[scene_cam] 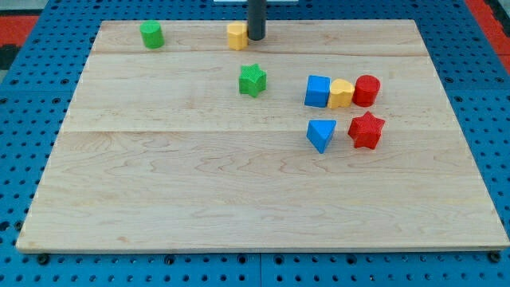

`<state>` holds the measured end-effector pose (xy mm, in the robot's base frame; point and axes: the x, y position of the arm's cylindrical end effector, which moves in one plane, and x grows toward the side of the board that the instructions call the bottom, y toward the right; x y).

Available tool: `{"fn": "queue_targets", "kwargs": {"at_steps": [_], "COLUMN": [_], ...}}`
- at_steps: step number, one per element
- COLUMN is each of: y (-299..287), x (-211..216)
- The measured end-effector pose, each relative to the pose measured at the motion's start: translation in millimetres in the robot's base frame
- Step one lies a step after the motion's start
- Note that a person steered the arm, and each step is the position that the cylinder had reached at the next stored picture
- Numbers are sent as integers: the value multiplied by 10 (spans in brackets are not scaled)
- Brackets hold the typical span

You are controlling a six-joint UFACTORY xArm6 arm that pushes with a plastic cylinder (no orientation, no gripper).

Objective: Push the red circle to the top right

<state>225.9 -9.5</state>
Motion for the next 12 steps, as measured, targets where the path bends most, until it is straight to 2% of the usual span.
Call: {"fn": "queue_targets", "kwargs": {"at_steps": [3, 5, 6, 7, 8, 9, 10, 11, 12], "y": [288, 931, 1021, 1898, 2774, 2648, 2216, 2035, 1815], "x": [3, 356, 463, 617, 1145, 1627, 1623, 1722, 1458]}}
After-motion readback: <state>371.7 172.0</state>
